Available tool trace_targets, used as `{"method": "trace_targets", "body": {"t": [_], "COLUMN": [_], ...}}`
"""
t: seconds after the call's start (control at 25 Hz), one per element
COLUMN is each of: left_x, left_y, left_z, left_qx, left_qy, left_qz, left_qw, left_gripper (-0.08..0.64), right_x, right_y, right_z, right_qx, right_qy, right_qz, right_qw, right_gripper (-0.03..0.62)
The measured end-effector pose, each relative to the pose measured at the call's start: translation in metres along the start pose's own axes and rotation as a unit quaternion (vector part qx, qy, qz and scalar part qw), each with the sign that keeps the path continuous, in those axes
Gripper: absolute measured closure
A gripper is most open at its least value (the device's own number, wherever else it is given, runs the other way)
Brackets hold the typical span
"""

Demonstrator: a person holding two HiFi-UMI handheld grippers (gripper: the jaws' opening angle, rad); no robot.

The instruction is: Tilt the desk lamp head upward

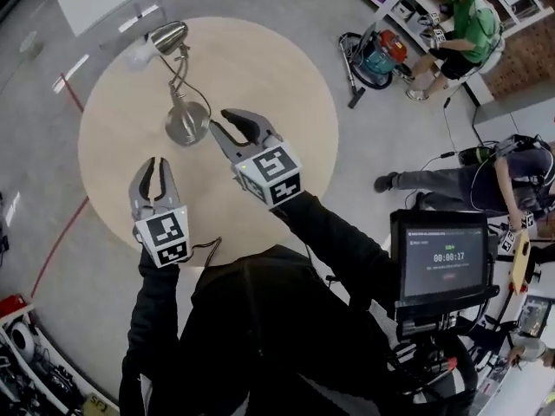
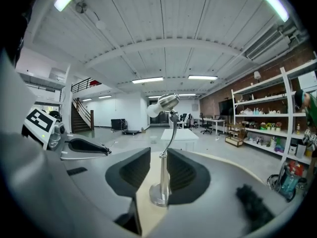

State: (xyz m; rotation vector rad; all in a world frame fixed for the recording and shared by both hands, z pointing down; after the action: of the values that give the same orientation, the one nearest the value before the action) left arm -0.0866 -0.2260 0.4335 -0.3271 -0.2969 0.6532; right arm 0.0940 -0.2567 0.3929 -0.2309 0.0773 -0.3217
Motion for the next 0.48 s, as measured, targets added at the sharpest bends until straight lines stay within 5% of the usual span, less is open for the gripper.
{"method": "trace_targets", "body": {"t": [0.48], "left_x": [-0.017], "left_y": [0.035], "left_z": [-0.036], "left_qx": [0.088], "left_qy": [0.053], "left_qz": [0.029], "left_qw": [0.9942], "left_gripper": [0.506], "right_x": [-0.012], "right_y": [0.015], "right_z": [-0.02], "right_qx": [0.009], "right_qy": [-0.008], "right_qz": [0.013], "right_qw": [1.0], "right_gripper": [0.544]}}
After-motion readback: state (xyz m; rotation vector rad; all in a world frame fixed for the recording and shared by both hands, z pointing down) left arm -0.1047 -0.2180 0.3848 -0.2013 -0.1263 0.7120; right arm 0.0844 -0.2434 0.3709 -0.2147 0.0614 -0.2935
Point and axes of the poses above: the fingertips, and each gripper's own axes: y backward along the fingers, x to its right, z out of its underside, the point moved 6 cm from there along y, backward along the fingers, and after that the axes turned 14 degrees about z, right-handed, at the moved point
